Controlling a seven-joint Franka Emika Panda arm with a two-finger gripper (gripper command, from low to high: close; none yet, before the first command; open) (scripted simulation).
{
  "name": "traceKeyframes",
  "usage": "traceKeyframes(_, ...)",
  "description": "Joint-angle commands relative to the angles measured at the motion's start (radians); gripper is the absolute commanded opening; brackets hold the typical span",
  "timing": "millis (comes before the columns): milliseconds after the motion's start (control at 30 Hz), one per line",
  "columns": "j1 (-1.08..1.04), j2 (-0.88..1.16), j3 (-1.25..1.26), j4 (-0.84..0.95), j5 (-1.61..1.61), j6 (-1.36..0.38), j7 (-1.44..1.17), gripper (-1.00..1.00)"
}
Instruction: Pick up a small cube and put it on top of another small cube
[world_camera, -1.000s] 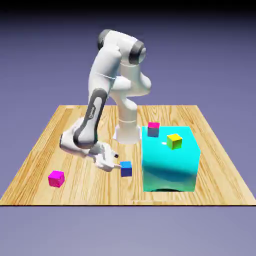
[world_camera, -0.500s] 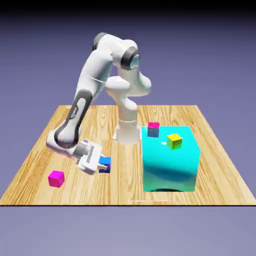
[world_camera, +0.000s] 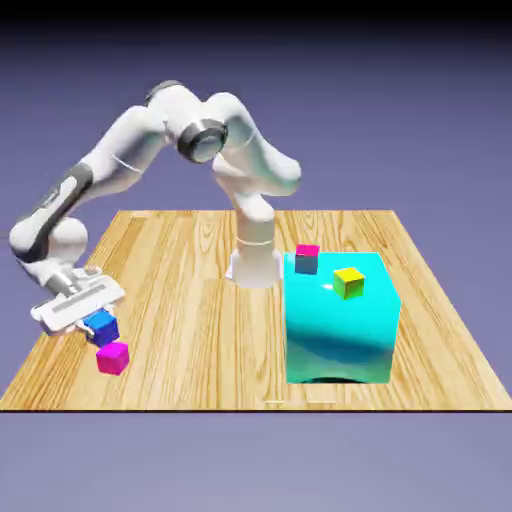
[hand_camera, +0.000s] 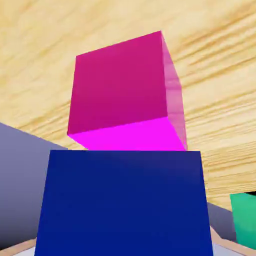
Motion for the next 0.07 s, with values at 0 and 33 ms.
traceKeyframes(0, -0.026, -0.025, -0.031, 0.02, -0.043, -0.042, 0.019, 1.0)
traceKeyframes(33, -0.047, -0.046, -0.057, 0.036, -0.08, -0.078, 0.034, 1.0)
